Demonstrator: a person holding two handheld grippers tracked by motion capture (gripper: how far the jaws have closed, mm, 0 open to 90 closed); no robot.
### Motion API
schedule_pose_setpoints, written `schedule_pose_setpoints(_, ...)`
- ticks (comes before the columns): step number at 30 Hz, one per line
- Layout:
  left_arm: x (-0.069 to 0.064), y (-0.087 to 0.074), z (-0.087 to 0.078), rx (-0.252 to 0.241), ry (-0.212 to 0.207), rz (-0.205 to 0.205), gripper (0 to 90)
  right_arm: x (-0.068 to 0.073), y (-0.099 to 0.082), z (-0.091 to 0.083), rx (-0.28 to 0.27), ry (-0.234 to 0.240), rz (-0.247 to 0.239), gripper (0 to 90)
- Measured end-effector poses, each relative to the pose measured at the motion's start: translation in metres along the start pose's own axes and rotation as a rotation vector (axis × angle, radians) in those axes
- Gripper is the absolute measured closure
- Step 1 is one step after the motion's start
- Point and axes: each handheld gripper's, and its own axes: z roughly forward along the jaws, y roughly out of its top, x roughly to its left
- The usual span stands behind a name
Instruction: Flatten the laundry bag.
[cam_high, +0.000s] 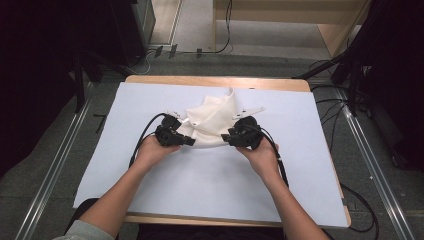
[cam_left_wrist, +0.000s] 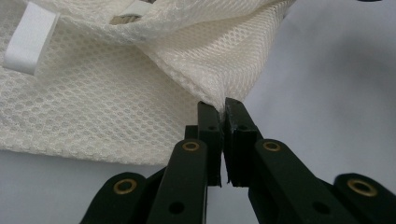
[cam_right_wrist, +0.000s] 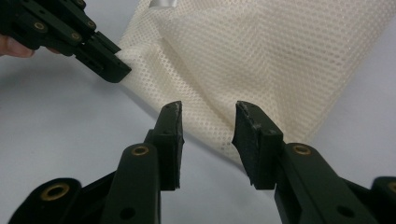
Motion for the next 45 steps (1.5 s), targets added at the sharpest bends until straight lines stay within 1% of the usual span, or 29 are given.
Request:
schedule_pose_setpoints(1, -0.001, -0.002, -0.002, -0.003, 0.001, -0.004, 87.6, 0.002, 0.002, 0.003, 0.005, 0.004, -0.012, 63.1)
schedule_pose_setpoints(5, -0.006, -0.012, -0.009, 0.002, 0.005, 0.007, 87.1, 0.010, 0.008, 0.016, 0.024, 0.017, -0.038, 60.6)
schedule_pose_setpoints(6, -0.007, -0.015, -0.010, -0.001, -0.001, 0.004, 87.1, 0.013, 0.009, 0.019, 0.030, 0.019, -0.045, 59.6)
schedule_pose_setpoints(7, -0.007, -0.017, -0.011, -0.007, -0.001, 0.000, 86.9, 0.015, 0.011, 0.023, 0.036, 0.025, -0.056, 58.3)
schedule_pose_setpoints(9, -0.007, -0.020, -0.012, -0.011, -0.003, -0.003, 86.7, 0.019, 0.014, 0.032, 0.046, 0.027, -0.063, 55.6)
schedule_pose_setpoints(10, -0.005, -0.022, -0.012, -0.014, 0.008, -0.004, 86.5, 0.021, 0.016, 0.036, 0.049, 0.026, -0.073, 54.4)
schedule_pose_setpoints(11, -0.004, -0.022, -0.012, -0.018, 0.003, -0.010, 86.5, 0.022, 0.017, 0.041, 0.052, 0.015, -0.077, 52.8)
schedule_pose_setpoints(12, -0.004, -0.022, -0.012, -0.018, 0.003, -0.010, 86.5, 0.022, 0.017, 0.041, 0.052, 0.015, -0.077, 52.8)
schedule_pose_setpoints(13, -0.003, -0.023, -0.012, -0.020, 0.004, -0.021, 86.5, 0.023, 0.018, 0.046, 0.060, 0.015, -0.078, 51.9)
schedule_pose_setpoints(14, -0.002, -0.023, -0.012, -0.020, 0.001, -0.020, 86.5, 0.023, 0.020, 0.051, 0.063, 0.011, -0.080, 51.0)
schedule_pose_setpoints(15, -0.001, -0.024, -0.010, -0.021, 0.005, -0.032, 86.5, 0.024, 0.023, 0.060, 0.082, 0.007, -0.079, 50.5)
schedule_pose_setpoints(17, 0.000, -0.025, -0.010, -0.017, 0.006, -0.029, 86.5, 0.025, 0.025, 0.068, 0.084, 0.006, -0.078, 50.1)
schedule_pose_setpoints(18, 0.001, -0.025, -0.009, -0.017, 0.000, -0.035, 86.5, 0.025, 0.026, 0.071, 0.085, 0.003, -0.082, 50.1)
schedule_pose_setpoints(22, 0.001, -0.025, -0.009, -0.022, 0.003, -0.041, 86.5, 0.028, 0.027, 0.084, 0.111, -0.010, -0.081, 48.6)
schedule_pose_setpoints(24, 0.002, -0.025, -0.009, -0.020, 0.005, -0.037, 86.5, 0.029, 0.025, 0.090, 0.112, -0.022, -0.086, 48.1)
schedule_pose_setpoints(26, 0.002, -0.025, -0.009, -0.021, 0.006, -0.039, 86.5, 0.030, 0.024, 0.093, 0.100, -0.037, -0.100, 48.9)
schedule_pose_setpoints(27, 0.002, -0.024, -0.009, -0.021, 0.006, -0.040, 86.5, 0.031, 0.023, 0.094, 0.097, -0.051, -0.100, 50.8)
schedule_pose_setpoints(28, 0.002, -0.024, -0.009, -0.021, 0.007, -0.040, 86.4, 0.032, 0.023, 0.095, 0.095, -0.062, -0.115, 52.6)
schedule_pose_setpoints(31, 0.002, -0.024, -0.009, -0.020, 0.009, -0.037, 86.4, 0.035, 0.022, 0.096, 0.096, -0.105, -0.141, 62.6)
schedule_pose_setpoints(33, 0.002, -0.024, -0.009, -0.021, 0.009, -0.038, 86.4, 0.034, 0.023, 0.096, 0.098, -0.113, -0.141, 73.1)
schedule_pose_setpoints(35, 0.002, -0.024, -0.009, -0.019, 0.012, -0.037, 86.4, 0.032, 0.023, 0.095, 0.094, -0.105, -0.125, 80.3)
schedule_pose_setpoints(36, 0.002, -0.024, -0.009, -0.019, 0.012, -0.037, 86.4, 0.032, 0.023, 0.095, 0.094, -0.105, -0.125, 80.3)
schedule_pose_setpoints(38, 0.002, -0.025, -0.008, -0.018, 0.015, -0.038, 86.3, 0.030, 0.025, 0.090, 0.089, -0.107, -0.111, 84.9)
schedule_pose_setpoints(39, 0.002, -0.025, -0.008, -0.016, 0.014, -0.038, 86.3, 0.029, 0.026, 0.088, 0.088, -0.109, -0.109, 85.3)
schedule_pose_setpoints(40, 0.002, -0.025, -0.008, -0.015, 0.014, -0.039, 86.3, 0.028, 0.027, 0.085, 0.075, -0.108, -0.106, 85.6)
schedule_pose_setpoints(41, 0.002, -0.025, -0.008, -0.015, 0.014, -0.039, 86.3, 0.028, 0.027, 0.085, 0.075, -0.108, -0.106, 85.6)
schedule_pose_setpoints(42, 0.003, -0.025, -0.008, -0.015, 0.014, -0.038, 86.3, 0.026, 0.030, 0.074, 0.050, -0.101, -0.082, 85.7)
schedule_pose_setpoints(45, 0.003, -0.025, -0.008, -0.019, 0.015, -0.042, 86.4, 0.023, 0.033, 0.059, 0.005, -0.106, -0.069, 85.7)
